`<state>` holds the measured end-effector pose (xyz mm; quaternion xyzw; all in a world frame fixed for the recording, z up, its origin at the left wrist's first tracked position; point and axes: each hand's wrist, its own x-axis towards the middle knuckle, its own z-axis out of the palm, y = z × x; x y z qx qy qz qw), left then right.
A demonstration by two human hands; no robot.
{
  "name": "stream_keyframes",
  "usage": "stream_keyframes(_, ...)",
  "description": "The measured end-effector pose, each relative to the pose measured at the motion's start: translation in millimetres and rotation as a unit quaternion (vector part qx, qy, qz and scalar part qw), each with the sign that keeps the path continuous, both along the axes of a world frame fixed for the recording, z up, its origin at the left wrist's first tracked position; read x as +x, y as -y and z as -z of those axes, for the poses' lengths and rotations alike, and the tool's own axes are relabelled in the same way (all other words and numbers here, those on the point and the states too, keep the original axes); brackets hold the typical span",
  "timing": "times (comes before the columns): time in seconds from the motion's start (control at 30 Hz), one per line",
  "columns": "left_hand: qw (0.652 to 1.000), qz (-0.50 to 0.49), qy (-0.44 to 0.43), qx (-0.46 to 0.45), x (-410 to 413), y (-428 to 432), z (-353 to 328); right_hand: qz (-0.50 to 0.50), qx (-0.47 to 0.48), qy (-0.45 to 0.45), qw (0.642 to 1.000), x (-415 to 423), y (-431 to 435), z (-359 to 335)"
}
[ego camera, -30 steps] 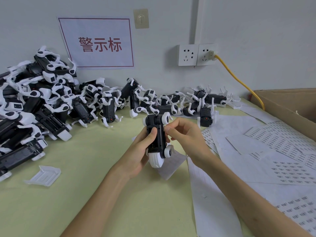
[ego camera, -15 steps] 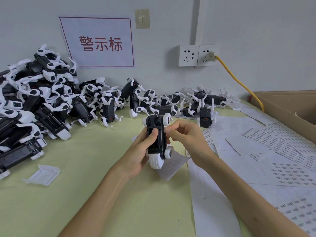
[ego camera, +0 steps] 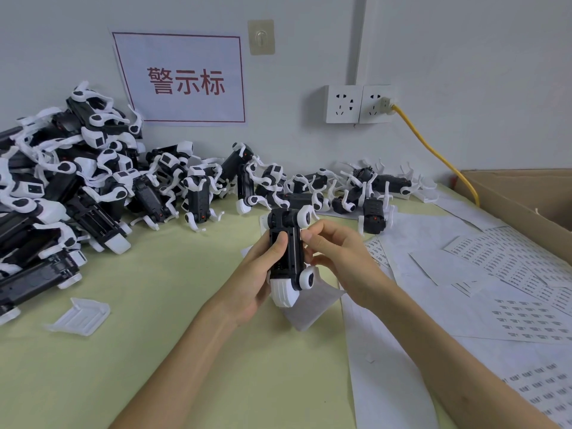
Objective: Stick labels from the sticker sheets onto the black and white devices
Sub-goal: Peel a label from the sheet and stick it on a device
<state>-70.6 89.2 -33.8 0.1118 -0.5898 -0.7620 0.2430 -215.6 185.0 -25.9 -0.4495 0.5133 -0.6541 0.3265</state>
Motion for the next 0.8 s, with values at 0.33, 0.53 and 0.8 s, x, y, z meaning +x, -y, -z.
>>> stream_keyframes(0.33, 0.998, 0.045, 0.001, 0.034, 3.8, 0.8, -2.3, -0.014, 0.013, -0.019, 1.0, 2.8, 2.9, 2.9)
stream_keyframes(0.53, 0.995, 0.086, 0.023, 0.044, 4.1, 4.0, 0.1, -0.088, 0.034, 0.009, 0.996, 0.3, 0.7, 3.9)
stream_keyframes(0.8, 0.994, 0.101, 0.025, 0.045, 3.8, 8.5, 3.8, -0.105, 0.023, 0.01, 0.994, 2.0, 1.0, 2.3)
